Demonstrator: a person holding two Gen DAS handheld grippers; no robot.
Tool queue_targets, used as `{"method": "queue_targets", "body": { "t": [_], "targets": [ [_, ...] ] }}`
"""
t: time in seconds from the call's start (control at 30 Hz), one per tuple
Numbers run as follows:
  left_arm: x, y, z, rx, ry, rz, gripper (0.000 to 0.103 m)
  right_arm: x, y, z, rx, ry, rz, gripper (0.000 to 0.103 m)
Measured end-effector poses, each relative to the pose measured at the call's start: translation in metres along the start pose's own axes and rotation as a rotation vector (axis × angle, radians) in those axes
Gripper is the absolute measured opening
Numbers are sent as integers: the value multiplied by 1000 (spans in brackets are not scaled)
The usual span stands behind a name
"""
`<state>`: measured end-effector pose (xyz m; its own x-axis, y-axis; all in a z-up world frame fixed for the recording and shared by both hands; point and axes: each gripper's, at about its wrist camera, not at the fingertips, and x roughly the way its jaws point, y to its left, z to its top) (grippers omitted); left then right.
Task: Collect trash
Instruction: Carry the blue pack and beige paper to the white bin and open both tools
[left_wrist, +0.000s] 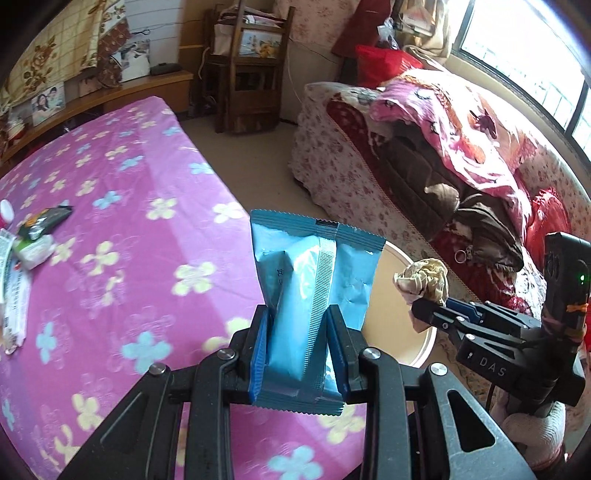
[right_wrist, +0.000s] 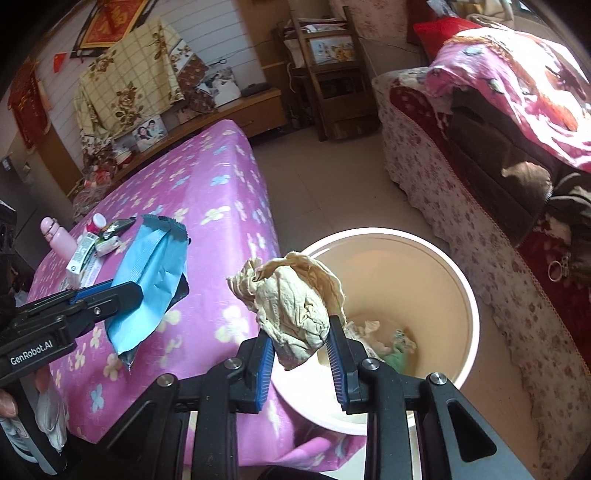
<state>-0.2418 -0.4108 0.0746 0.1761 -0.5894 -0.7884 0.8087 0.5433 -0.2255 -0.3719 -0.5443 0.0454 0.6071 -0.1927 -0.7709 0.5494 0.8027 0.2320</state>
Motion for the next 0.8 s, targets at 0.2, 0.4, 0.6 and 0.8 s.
{"method": "queue_targets", "body": {
  "t": [0.2,0.4,0.6,0.8],
  "targets": [
    [20,-24,4,26,26,-19,32,6,-28,-3,55,19,-20,30],
    [36,-34,8,23,42,-43,33,10,-52,-8,107,38,-34,31],
    [45,-38,9,14,48,-62,34,14,-66,-8,142,45,-55,31],
    [47,-39,11,2,45,-79,50,17,-72,-9,187,45,-39,69]
  ]
}}
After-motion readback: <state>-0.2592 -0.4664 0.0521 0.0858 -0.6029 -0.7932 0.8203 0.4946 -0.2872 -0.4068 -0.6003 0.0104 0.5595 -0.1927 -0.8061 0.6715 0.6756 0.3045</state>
